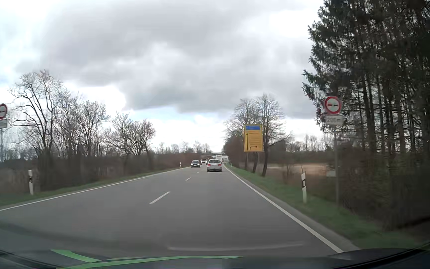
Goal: Follow the waypoints while adhering to traffic rules and regulations
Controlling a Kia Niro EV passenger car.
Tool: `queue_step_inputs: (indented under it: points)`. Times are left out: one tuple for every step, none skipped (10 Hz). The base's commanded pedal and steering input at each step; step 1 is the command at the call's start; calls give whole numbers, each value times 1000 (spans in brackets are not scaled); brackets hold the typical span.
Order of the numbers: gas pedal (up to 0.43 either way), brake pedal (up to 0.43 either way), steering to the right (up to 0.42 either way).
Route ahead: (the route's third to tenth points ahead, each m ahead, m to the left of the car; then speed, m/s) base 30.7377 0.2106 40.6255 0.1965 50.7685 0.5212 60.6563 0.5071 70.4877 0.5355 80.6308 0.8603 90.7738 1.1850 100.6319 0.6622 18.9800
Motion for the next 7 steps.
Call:
queue_step_inputs:
  points:
    - [169,0,1]
    - [169,0,1]
    - [169,0,1]
    - [169,0,1]
    - [169,0,1]
    - [169,0,1]
    - [177,0,1]
